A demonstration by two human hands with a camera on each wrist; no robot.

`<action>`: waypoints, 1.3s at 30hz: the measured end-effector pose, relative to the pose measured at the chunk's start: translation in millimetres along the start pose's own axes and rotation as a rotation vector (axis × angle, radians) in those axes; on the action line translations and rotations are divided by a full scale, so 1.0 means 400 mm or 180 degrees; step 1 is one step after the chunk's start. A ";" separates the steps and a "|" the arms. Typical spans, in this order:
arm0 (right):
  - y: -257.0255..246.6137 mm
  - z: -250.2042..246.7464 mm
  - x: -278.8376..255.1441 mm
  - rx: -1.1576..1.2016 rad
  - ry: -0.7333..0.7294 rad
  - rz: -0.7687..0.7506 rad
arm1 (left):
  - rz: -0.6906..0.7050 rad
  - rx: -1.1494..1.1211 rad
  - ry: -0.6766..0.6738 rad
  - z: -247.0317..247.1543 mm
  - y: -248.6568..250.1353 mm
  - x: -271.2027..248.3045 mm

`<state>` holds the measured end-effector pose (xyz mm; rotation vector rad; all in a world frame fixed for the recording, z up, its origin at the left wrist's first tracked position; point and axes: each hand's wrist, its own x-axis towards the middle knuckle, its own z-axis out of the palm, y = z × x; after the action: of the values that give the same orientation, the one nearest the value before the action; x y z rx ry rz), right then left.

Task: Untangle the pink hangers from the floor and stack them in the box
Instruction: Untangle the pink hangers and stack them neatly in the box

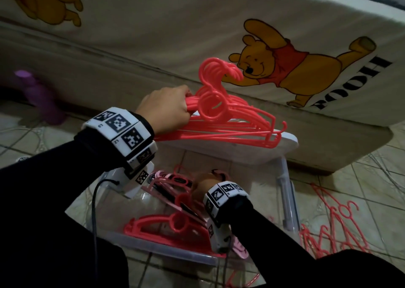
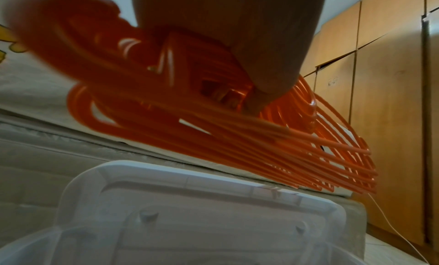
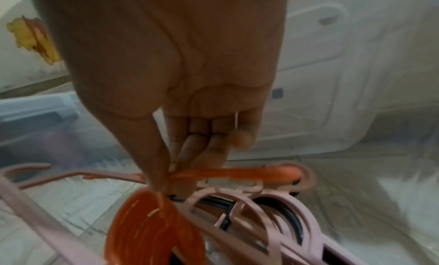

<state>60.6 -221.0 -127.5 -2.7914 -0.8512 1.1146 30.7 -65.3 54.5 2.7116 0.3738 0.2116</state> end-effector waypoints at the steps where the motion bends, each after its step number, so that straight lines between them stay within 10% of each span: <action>1: 0.000 -0.002 0.005 -0.0098 0.0068 -0.0069 | 0.0008 0.0000 -0.0001 0.001 0.000 0.001; 11: -0.030 0.022 -0.008 -0.0481 0.0739 -0.0799 | 0.0007 0.0052 0.0106 0.004 -0.005 0.004; 28: 0.081 -0.242 -0.179 -0.1374 0.1850 -0.0025 | -0.0186 -0.0258 0.0328 -0.028 -0.032 0.021; 35: 0.172 -0.287 -0.340 -0.1378 0.1953 -0.0618 | 0.0017 -0.0037 0.0194 -0.027 -0.041 0.010; 39: 0.150 -0.300 -0.405 -0.0825 0.2787 -0.1187 | 0.0165 0.0265 0.0037 0.000 -0.034 -0.001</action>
<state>70.0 -330.5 51.9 -2.6680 -1.3217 -0.2901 27.2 -53.3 49.1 2.8054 0.3228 0.2312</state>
